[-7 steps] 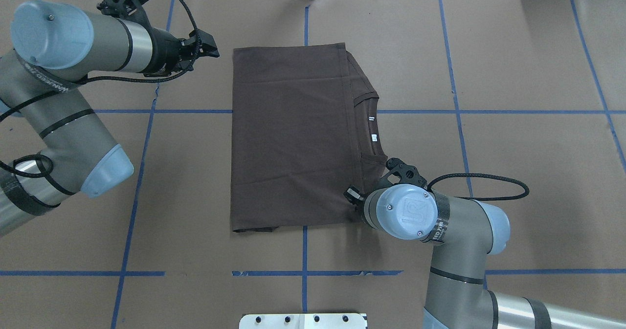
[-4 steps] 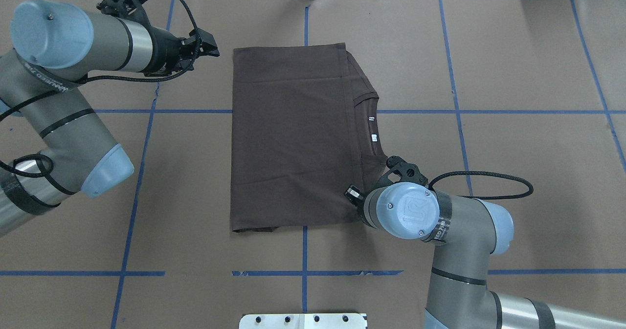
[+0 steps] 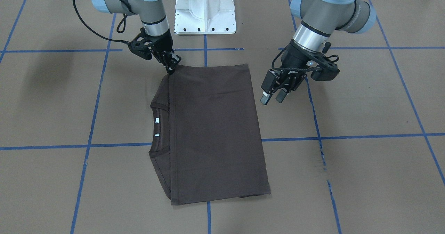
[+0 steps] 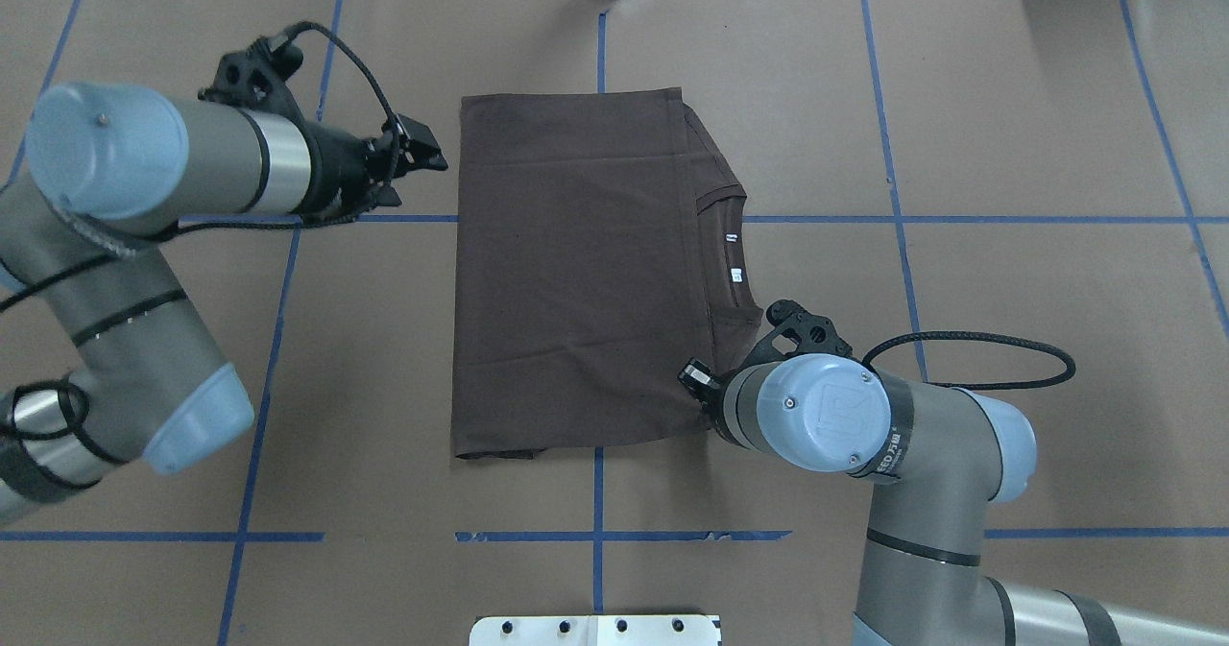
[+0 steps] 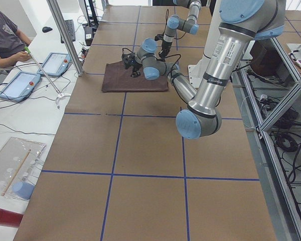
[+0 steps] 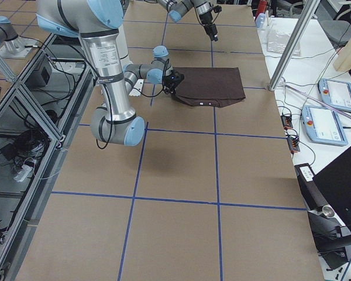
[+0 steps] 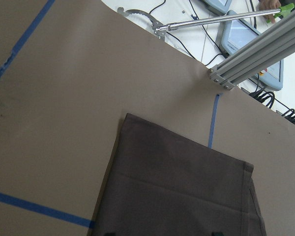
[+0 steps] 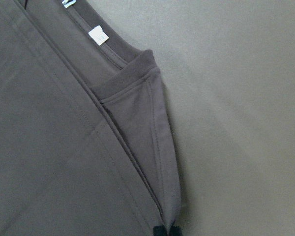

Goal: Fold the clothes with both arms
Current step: 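Move the left gripper to the shirt's near corner beside the right gripper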

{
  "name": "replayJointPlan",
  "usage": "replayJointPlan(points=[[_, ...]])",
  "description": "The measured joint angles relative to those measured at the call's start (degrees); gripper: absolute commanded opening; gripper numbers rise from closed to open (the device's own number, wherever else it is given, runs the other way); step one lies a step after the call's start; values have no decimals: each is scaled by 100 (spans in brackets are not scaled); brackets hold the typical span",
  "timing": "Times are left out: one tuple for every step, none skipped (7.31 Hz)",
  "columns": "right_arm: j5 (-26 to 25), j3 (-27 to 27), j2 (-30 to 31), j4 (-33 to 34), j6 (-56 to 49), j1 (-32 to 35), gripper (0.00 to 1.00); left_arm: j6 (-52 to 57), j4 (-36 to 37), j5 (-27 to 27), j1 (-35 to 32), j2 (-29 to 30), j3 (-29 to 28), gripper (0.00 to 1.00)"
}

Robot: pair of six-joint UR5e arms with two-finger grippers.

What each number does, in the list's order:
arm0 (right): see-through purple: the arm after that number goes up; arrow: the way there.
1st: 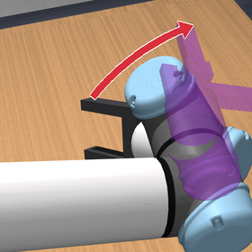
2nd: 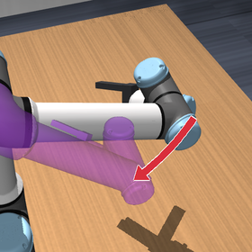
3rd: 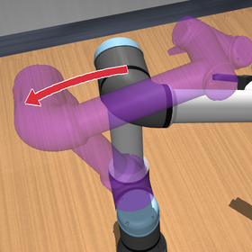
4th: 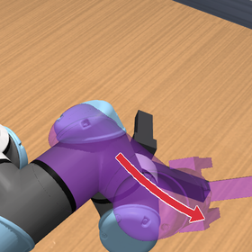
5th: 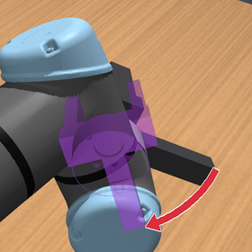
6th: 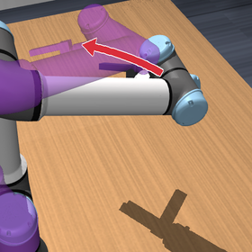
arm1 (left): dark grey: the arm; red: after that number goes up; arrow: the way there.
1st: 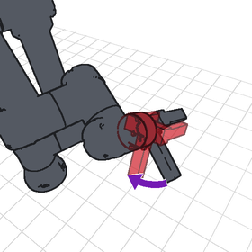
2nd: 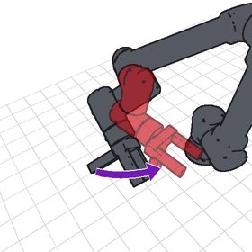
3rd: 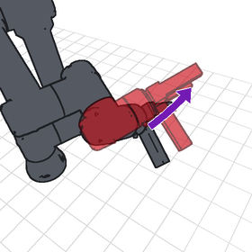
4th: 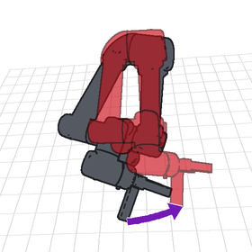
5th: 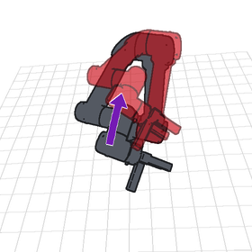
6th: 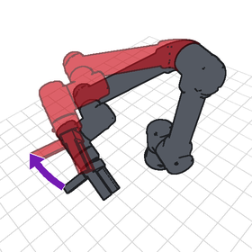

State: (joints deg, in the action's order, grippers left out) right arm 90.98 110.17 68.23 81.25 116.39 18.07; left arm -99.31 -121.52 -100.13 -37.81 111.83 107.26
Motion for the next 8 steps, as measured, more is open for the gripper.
replayJointPlan(points=[[17, 166, 122, 3, -1, 6, 0, -506, 15, 445, 662, -245, 246, 72], [40, 266, 207, 4, -2, 9, 0, -940, 69, 837, 1286, -394, 342, 72], [50, 302, 242, 4, -2, 9, 0, -1262, 180, 1099, 1787, -467, 340, 72], [56, 313, 255, 4, -2, 7, 0, -1462, 317, 1281, 2167, -493, 316, 72], [57, 315, 257, 5, -2, 4, 0, -1595, 445, 1359, 2415, -494, 303, 71], [54, 317, 257, 5, -2, 4, 0, -1692, 557, 1386, 2578, -498, 294, 68], [54, 316, 259, 4, -2, 4, 0, -1735, 619, 1395, 2666, -505, 262, 64], [58, 314, 261, 4, -4, 3, 0, -1751, 643, 1398, 2711, -507, 211, 62]])
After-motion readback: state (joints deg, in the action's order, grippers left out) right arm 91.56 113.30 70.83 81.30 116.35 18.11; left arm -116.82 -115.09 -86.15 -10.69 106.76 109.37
